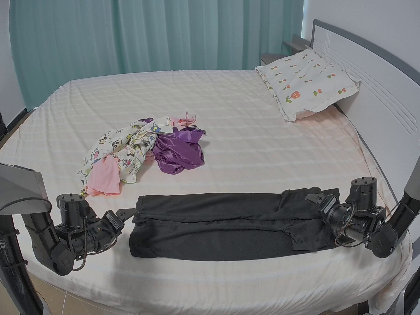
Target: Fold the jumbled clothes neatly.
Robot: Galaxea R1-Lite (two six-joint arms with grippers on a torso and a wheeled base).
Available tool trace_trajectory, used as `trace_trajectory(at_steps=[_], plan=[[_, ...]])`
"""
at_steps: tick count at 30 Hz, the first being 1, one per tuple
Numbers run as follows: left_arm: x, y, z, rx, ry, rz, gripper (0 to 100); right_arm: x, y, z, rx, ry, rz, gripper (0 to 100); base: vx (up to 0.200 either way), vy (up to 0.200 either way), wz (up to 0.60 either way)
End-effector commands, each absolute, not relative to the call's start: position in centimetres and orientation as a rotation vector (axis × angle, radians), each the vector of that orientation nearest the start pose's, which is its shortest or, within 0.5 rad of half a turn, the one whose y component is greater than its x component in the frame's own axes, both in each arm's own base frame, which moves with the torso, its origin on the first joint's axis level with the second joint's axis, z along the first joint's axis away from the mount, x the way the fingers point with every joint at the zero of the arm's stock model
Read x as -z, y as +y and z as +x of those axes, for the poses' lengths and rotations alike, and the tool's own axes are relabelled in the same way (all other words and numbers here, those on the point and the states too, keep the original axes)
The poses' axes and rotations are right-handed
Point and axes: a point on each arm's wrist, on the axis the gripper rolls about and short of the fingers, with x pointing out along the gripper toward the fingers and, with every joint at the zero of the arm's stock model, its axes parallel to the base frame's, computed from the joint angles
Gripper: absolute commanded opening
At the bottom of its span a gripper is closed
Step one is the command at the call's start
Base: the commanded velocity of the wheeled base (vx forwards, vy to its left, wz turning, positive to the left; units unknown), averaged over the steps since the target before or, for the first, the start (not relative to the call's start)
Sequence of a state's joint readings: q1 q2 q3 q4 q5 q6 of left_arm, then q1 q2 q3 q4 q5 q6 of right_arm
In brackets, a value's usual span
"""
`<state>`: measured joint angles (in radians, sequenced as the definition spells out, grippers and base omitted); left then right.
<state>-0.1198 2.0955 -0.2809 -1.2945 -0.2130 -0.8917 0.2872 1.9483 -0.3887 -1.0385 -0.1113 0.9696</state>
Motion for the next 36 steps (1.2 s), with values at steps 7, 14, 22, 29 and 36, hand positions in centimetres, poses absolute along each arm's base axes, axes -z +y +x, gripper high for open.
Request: trace_trajectory(at_steps=[7,14,22,29,36], plan=[[-3.7,-6.4,31.3,0.175,0.606,-0.779,100,-5.1,6.6,24.6,0.088,0.573,0.904,100,0.000,0.000,0.00],[-3.3,-6.8,32.8,0.178,0.694,-0.595,100,-4.9,6.4,24.3,0.101,0.584,0.900,100,0.000,0.000,0.00],[-3.2,-7.3,34.7,0.146,0.721,-0.540,100,-4.9,6.4,24.3,0.100,0.582,0.901,100,0.000,0.000,0.00],[-1.6,-7.6,35.3,0.123,0.761,-0.471,100,-4.9,6.4,24.3,0.099,0.584,0.898,100,0.000,0.000,0.00],[-0.8,-7.6,35.6,0.118,0.776,-0.456,100,-5.1,6.5,24.2,0.088,0.581,0.900,100,0.000,0.000,0.00]])
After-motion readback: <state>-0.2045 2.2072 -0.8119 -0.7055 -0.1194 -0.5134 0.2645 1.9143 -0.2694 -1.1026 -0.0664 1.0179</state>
